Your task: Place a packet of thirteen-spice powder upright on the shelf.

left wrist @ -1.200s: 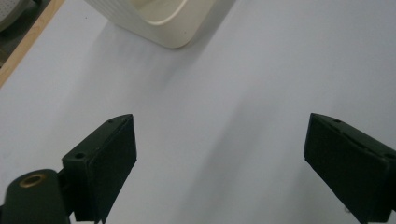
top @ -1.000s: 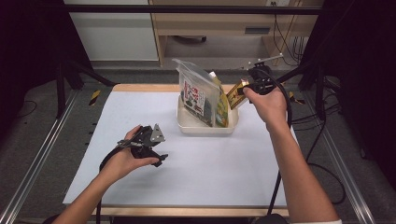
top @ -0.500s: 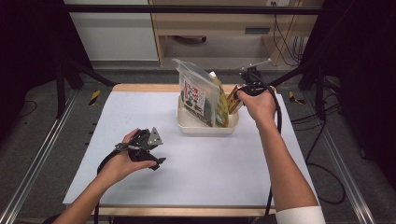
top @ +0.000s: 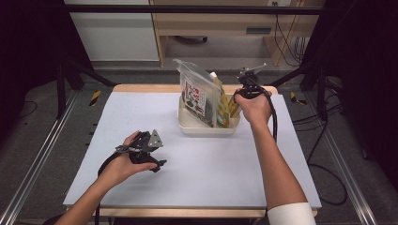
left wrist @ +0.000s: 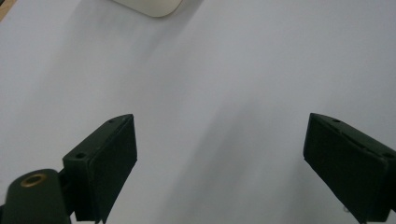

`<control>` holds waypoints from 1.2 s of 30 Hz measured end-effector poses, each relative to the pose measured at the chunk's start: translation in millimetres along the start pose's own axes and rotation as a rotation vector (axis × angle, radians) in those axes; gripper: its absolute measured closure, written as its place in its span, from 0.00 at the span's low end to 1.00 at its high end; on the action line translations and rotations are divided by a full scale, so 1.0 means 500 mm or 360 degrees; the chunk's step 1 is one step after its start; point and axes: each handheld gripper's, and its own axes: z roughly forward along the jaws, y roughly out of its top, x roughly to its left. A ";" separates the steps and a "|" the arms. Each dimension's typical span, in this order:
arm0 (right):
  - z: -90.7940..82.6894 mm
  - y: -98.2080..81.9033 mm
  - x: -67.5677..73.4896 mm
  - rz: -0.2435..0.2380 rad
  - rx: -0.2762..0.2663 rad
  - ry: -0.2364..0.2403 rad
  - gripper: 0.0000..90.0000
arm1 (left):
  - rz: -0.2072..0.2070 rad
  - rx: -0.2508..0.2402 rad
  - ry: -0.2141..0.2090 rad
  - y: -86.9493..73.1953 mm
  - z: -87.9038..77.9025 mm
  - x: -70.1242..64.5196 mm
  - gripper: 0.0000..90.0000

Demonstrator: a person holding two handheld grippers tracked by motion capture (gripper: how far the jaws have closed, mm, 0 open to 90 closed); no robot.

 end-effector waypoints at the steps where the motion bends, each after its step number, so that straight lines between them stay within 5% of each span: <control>1: 0.001 0.000 0.001 0.0015 -0.0001 -0.0011 0.76 | -0.0003 -0.0002 0.0001 -0.001 0.000 0.000 0.11; 10: 0.025 -0.010 0.008 0.0035 0.0038 -0.0045 0.75 | -0.0021 -0.0026 -0.0009 -0.008 0.003 -0.004 0.11; 22: 0.052 -0.025 0.004 0.0045 0.0016 0.0010 0.69 | -0.0043 -0.0035 0.0014 -0.019 -0.007 0.006 0.11; 30: 0.019 -0.030 -0.004 0.0044 -0.0145 0.0096 0.59 | -0.0086 -0.0065 0.0051 -0.032 -0.017 0.015 0.11; 36: -0.036 -0.070 -0.020 0.0006 -0.0363 0.0148 0.56 | -0.0235 -0.0155 0.0101 -0.057 -0.017 0.031 0.09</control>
